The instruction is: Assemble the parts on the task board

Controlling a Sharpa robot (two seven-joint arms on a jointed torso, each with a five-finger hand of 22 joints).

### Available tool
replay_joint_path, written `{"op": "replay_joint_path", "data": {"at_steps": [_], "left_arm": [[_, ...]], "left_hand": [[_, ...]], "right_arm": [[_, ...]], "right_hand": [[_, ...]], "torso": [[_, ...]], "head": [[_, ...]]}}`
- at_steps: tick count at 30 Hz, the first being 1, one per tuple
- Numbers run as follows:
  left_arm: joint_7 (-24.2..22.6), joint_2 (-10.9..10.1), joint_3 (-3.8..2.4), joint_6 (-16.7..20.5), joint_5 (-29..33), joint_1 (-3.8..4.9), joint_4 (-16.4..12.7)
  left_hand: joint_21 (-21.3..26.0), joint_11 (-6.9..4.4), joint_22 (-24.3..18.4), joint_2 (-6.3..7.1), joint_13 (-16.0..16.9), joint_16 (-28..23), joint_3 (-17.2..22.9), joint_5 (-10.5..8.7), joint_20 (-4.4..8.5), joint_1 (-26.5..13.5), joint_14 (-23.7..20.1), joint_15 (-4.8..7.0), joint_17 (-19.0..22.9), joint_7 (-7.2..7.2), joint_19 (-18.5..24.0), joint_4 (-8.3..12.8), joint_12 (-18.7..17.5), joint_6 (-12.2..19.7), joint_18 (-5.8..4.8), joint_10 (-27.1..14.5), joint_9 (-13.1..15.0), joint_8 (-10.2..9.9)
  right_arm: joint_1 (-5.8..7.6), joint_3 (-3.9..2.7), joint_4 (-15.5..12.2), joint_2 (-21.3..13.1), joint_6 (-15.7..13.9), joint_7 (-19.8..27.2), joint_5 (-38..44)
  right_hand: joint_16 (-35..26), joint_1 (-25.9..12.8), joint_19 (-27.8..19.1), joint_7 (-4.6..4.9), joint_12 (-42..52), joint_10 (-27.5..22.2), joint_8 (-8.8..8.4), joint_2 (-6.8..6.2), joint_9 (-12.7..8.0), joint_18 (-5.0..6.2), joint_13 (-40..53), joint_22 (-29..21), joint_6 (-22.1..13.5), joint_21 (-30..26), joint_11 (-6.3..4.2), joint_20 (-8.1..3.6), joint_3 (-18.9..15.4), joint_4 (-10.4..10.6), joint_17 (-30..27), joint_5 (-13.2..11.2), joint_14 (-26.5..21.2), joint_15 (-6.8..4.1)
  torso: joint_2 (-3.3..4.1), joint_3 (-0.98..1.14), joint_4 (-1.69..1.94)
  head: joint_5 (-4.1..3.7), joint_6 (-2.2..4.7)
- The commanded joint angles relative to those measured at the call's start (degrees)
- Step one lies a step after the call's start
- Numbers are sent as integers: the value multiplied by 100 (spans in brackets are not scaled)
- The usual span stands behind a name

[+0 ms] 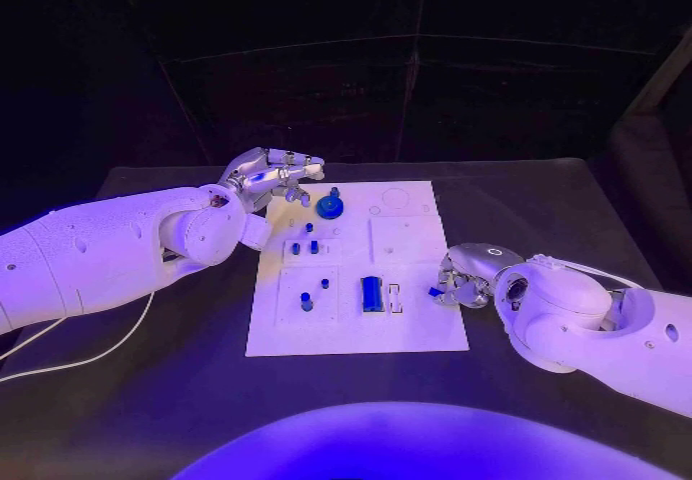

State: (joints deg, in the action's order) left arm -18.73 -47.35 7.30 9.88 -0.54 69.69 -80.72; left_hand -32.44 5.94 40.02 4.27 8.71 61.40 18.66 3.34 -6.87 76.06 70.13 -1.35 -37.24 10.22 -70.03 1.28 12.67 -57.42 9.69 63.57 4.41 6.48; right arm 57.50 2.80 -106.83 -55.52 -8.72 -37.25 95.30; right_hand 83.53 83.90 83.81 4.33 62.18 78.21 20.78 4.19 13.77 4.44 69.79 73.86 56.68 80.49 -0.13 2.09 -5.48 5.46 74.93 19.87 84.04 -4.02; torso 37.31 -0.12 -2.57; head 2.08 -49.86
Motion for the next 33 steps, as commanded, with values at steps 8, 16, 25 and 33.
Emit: {"op": "replay_joint_path", "data": {"at_steps": [8,16,25,33], "left_arm": [[14,-6,0,-85,14,9,-15],[4,-9,1,-81,7,9,-20],[-16,-17,1,-111,1,9,-37],[-14,-16,1,-129,0,10,-48]], "left_hand": [[43,1,-12,-43,9,-26,-10,-4,-2,32,-48,13,12,-3,39,9,29,49,77,-56,-8,38],[46,-1,-15,-61,9,-26,4,0,-1,61,-51,16,17,-5,38,25,39,51,78,-63,-8,45],[48,-2,-17,-65,9,-27,13,6,1,83,-55,18,23,-6,37,42,45,55,78,-69,-8,49],[49,-3,-17,-65,9,-26,14,7,1,86,-55,18,22,-6,37,44,46,56,78,-70,-8,50]], "right_arm": [[-27,25,-157,-86,-1315,74,-699],[-25,24,-266,-62,-1850,279,-1166],[-23,24,-189,186,-1601,318,-1969],[-23,24,-71,387,-1355,216,-2249]], "right_hand": [[45,-374,43,-5,71,138,-225,-188,15,-118,91,34,138,43,-30,-27,1091,133,499,103,395,-31],[52,-729,44,-2,79,164,-320,-486,32,-114,125,34,207,40,-32,-31,1615,289,517,32,400,-34],[60,-1042,52,-16,107,205,-341,-685,77,-117,162,50,289,48,-33,-31,1801,423,533,300,404,-35],[96,-1237,77,-78,144,262,-275,-772,158,-128,198,110,460,82,-81,-49,1776,486,592,643,416,-68]], "torso": [[1,-7,1],[1,-2,8],[1,-13,6],[-1,-6,2]], "head": [[-23,4],[2,30],[1,11],[17,7]]}}
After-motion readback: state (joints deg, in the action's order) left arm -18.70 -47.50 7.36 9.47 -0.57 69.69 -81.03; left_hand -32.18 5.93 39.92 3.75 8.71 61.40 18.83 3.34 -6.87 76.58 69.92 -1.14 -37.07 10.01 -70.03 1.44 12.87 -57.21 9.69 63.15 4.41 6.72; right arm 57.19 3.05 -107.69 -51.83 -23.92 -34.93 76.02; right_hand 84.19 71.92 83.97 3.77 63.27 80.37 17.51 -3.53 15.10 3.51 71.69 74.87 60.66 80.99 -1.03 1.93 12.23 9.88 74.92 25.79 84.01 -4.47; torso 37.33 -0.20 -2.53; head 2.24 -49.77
